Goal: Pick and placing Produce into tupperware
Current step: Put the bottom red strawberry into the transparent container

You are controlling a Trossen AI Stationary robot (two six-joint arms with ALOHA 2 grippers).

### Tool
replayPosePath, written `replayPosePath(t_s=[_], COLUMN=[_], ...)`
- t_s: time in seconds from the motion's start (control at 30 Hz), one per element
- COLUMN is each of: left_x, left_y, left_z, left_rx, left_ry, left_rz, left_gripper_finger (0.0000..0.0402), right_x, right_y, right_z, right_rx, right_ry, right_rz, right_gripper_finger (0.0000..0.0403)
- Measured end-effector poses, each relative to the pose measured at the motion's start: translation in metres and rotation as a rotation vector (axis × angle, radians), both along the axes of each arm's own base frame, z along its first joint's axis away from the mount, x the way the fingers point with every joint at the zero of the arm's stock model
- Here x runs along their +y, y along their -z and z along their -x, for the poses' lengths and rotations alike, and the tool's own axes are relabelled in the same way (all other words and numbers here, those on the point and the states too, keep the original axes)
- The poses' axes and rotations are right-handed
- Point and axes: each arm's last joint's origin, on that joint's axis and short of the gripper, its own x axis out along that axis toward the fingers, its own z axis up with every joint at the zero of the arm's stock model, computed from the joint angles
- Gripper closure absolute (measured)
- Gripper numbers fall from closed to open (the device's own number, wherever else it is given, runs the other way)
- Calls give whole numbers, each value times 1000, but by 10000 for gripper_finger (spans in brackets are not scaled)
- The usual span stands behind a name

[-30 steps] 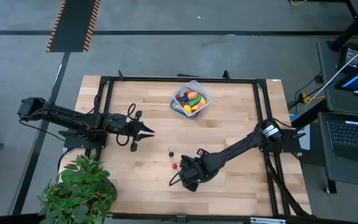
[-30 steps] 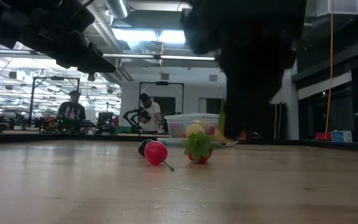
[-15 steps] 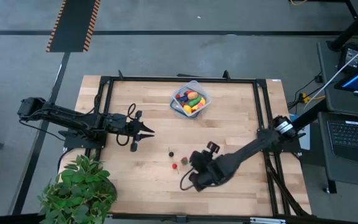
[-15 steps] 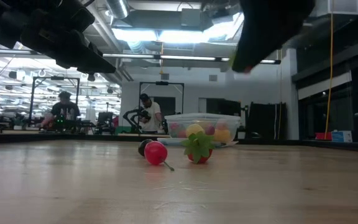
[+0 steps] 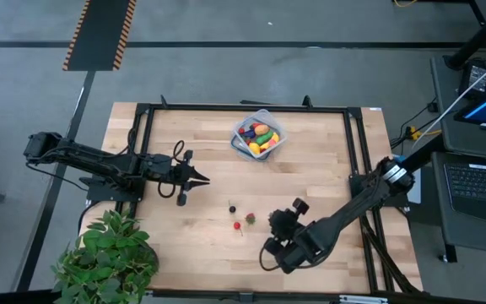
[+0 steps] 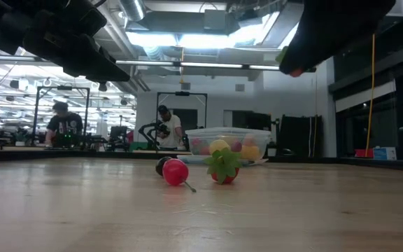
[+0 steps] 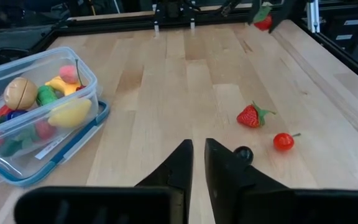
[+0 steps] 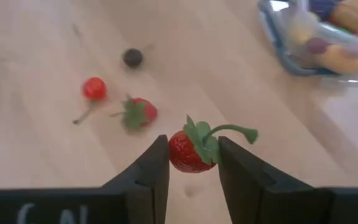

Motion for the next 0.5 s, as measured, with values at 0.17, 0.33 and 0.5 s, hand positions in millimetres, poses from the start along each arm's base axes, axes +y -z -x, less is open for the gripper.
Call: replayPosePath(t_s=[0.17,0.33,0.5], left_x=[0,0,0], left_y=[0,0,0], left_z=[0,0,0], left_rx=[2,2,2], left_ry=[0,0,-1], left_rz=[0,0,0], left_gripper_finger=[375,383,389], right_x=[-6,-24,-46], right_y=[10,23,34], right_z=[3,8,20], right_rx=[-100,-220,-316], right_ry=[-76,-148,-231], right_rz=[-81,-143,-198], right_gripper_finger=[288,288,288])
